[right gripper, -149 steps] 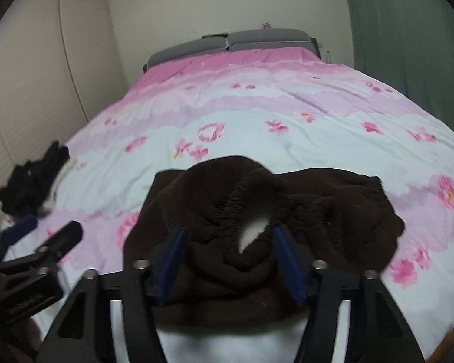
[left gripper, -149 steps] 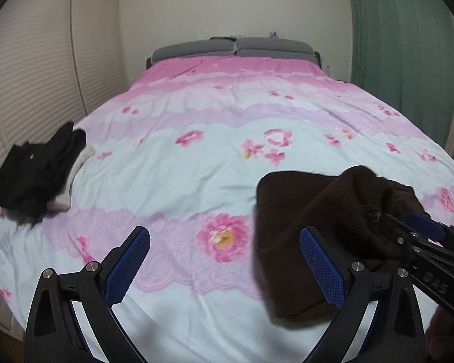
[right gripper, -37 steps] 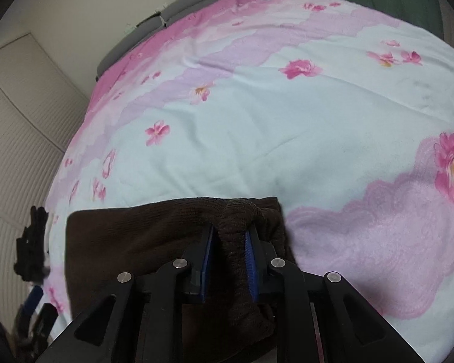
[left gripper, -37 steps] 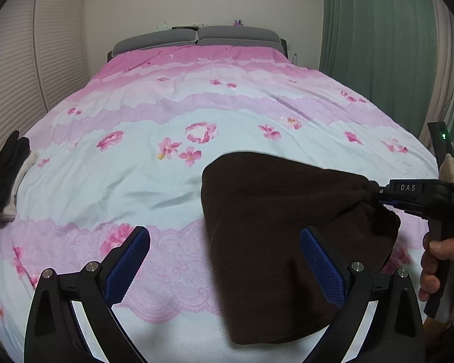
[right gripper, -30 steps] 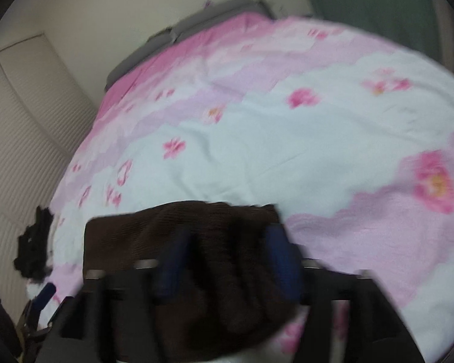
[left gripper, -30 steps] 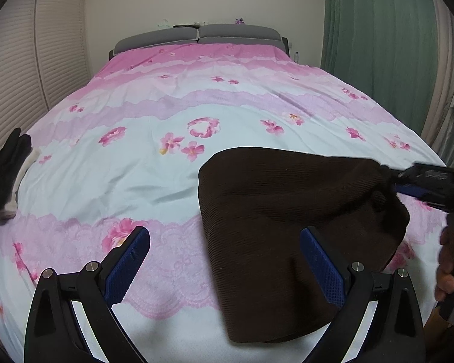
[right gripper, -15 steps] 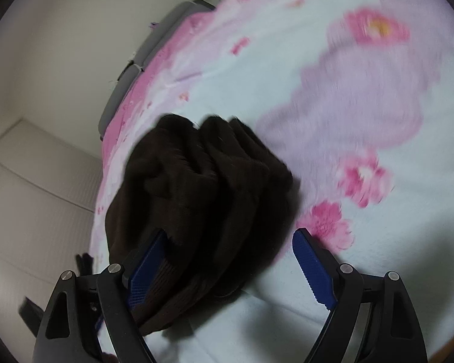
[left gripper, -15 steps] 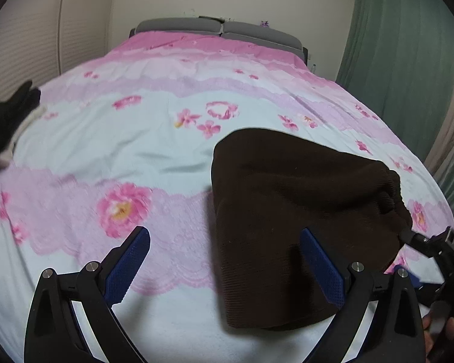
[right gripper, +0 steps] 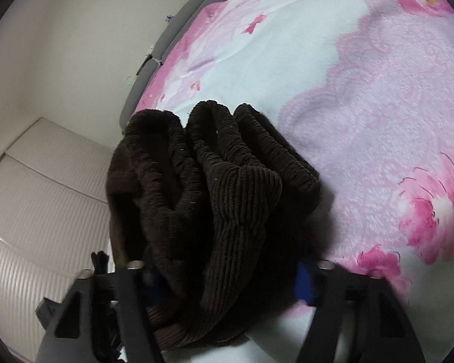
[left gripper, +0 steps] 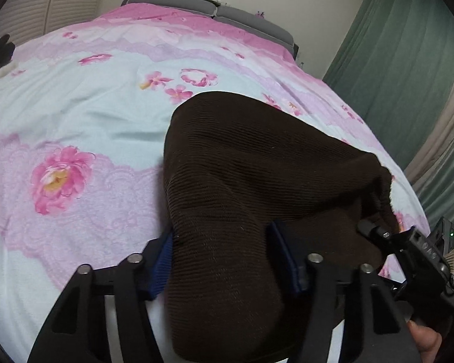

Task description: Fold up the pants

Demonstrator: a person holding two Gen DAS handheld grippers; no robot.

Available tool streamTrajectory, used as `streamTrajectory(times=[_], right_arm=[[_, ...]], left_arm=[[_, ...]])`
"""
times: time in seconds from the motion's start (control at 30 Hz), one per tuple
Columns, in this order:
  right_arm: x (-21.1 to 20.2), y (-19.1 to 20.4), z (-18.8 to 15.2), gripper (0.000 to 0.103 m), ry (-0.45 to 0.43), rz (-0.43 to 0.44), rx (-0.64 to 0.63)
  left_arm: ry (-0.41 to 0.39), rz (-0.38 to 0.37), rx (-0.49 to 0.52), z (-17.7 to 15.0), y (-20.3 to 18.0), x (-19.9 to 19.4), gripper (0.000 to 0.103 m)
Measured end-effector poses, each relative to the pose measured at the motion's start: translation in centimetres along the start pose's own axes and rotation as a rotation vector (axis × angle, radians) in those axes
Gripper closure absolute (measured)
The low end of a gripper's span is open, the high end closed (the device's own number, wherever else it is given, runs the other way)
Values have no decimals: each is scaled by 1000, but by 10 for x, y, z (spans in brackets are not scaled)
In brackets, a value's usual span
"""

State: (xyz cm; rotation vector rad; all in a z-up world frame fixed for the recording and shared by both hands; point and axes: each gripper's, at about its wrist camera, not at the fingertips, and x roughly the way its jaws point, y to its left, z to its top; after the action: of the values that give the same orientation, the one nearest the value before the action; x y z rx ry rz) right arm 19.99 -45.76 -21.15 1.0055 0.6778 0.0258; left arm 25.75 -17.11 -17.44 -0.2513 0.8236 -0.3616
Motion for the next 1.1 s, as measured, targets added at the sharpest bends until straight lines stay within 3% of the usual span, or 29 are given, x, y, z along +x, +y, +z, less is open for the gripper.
streamTrajectory(times=[0.1,0.17,0.47,0.6,0.87,1.1], right_arm=[[-5,6,0,58,-9,2,-7],[-12,11,0,61,-19,1,-20],[-53,70,-12,65,-97,27,-102],[-54,100,-21,65,-111,59,-128],[-24,195,-62,65,-85,165,-207],[43,308,-109,65,-23,290,-267]], left_arm=[[-16,-10,37,1,-9,-5,66],[-23,-16,48,4,-14,-10,71],[-38,-47,26,26,-9,-50,73],[-67,-46,39,37,5,-82,73],[-163,-6,-6,80,80,-164,73],[-260,91,-38,132,178,-243,73]])
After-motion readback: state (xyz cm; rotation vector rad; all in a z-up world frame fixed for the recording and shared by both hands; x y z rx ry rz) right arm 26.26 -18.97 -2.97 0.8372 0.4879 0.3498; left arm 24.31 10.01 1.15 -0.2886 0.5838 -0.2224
